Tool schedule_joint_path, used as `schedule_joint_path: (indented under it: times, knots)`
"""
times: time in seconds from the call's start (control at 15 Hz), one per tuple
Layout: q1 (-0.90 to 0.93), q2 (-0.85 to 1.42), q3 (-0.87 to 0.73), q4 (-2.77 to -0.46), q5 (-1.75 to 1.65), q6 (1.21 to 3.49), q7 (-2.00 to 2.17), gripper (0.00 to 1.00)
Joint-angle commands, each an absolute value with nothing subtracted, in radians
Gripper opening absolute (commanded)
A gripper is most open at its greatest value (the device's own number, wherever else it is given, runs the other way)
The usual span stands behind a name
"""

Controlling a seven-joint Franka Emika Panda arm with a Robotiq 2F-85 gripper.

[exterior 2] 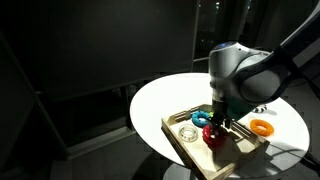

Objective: Put the red ring on the orange ring

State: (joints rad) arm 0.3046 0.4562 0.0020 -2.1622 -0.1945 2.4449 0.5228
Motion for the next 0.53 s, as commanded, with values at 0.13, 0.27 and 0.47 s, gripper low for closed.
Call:
schedule_joint_path:
  times: [0.13,0.27,0.47]
  knots:
    - [0.320,0.454,-0.015,-2.137,-0.202,2.419,0.553,0.16]
    - [0.311,0.431,-0.011,-2.145,-0.190,2.418,0.542,0.09]
    - [0.294,0.378,0.002,-2.168,-0.166,2.420,0.517,0.10]
